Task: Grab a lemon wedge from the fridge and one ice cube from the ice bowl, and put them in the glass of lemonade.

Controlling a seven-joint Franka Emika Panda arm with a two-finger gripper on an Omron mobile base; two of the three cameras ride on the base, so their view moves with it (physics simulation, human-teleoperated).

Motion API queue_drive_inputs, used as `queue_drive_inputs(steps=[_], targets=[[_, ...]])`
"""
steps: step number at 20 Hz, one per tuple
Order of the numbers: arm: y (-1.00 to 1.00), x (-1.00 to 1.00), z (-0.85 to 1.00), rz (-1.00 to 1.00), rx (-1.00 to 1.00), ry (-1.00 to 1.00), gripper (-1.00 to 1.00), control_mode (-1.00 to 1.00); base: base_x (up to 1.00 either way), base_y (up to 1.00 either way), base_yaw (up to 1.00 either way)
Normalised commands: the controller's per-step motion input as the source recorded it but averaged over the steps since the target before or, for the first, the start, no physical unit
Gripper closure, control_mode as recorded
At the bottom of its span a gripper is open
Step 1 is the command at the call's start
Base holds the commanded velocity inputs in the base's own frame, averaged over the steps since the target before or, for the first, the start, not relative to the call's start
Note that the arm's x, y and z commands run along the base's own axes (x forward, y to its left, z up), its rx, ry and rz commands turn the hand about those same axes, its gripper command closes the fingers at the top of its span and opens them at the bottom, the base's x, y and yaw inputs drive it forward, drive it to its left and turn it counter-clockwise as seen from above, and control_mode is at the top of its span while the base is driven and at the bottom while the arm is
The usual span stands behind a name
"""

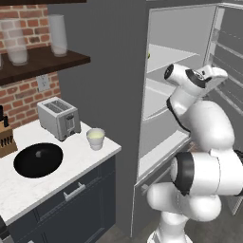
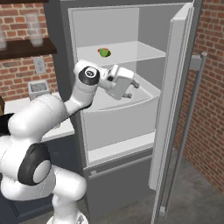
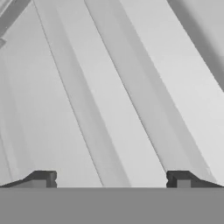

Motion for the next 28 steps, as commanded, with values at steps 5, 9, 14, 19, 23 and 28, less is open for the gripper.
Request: queue_drive_inputs(steps=[5,9,14,19,23,28], targets=[[-0.93,0.30,-0.02,-0.28,0.00,0.18,-1.00,-1.00,0.00,0.00,0.00],[-0.97,0.26,-0.12,-0.26,0.00,0.14,-1.00,-1.00,0.00,0.00,0.00],[-1.00,0.04,-0.25,-0.26,0.01,0.12,-1.00,-1.00,0.00,0.00,0.00],[-1.00,0.00,-0.28,-0.24,0.03,0.04,-1.00,-1.00,0.00,0.00,0.00],[-1.00,0.00,-0.01,-0.16,0.08,0.00,-1.00,-1.00,0.00,0.00,0.00],[-1.00,0.00,0.04,-0.09,0.10,0.00,-1.00,-1.00,0.00,0.00,0.00]])
